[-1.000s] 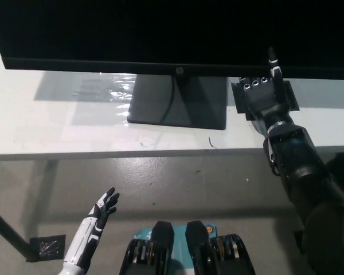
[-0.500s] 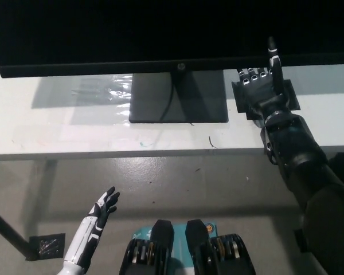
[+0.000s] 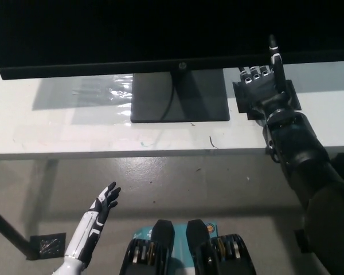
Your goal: The monitor is being placed at the center of the desk and the robot uses its right hand to grab on the right side of the monitor and tilt the angle of the montior sideways.
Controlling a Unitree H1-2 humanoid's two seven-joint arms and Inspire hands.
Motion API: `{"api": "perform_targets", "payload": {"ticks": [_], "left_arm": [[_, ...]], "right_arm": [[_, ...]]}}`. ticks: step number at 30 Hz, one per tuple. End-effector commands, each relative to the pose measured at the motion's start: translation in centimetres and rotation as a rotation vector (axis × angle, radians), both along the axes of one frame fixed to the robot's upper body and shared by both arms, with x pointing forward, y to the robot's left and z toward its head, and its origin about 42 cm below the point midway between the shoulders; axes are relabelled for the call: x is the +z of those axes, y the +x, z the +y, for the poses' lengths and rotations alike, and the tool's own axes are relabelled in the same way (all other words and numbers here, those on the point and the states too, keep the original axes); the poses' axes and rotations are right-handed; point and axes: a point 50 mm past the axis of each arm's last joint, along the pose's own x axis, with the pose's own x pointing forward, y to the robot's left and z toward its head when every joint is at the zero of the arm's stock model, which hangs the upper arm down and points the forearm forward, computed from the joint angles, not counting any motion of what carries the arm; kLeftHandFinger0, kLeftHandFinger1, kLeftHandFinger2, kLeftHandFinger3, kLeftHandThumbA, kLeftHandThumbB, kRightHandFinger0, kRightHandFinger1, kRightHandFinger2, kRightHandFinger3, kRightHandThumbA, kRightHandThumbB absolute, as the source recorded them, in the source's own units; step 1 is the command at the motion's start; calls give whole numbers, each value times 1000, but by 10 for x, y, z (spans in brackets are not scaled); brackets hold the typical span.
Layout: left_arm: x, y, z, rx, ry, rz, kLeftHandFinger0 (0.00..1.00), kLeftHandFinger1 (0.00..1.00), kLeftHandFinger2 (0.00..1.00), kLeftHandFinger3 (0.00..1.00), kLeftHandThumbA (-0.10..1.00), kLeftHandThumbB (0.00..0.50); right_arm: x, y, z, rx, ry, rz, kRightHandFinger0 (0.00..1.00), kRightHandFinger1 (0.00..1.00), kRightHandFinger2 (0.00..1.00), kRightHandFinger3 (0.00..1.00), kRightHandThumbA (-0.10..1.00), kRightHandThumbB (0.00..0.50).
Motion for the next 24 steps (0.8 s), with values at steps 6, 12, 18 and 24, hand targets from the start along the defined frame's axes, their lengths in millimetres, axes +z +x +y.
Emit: {"api": "perform_targets", "payload": {"ticks": [6,12,18,24], "left_arm": [[14,10,4,-18,15,-77,1000,1000,1000,1000,1000,307],[15,12,4,-22,14,-79,1000,1000,1000,1000,1000,319],[8,6,0,-24,22,-57,1000,1000,1000,1000,1000,337],[12,11,-1,-23,28,-72,1000,1000,1000,1000,1000,323]], "right_arm": [[24,-91,26,183,-39,-476,1000,1000,1000,1000,1000,399],[35,-172,26,177,-214,-651,1000,1000,1000,1000,1000,447],[58,-292,9,122,-361,-898,1000,1000,1000,1000,1000,435],[86,-336,9,13,-465,-1121,1000,1000,1000,1000,1000,452]]}}
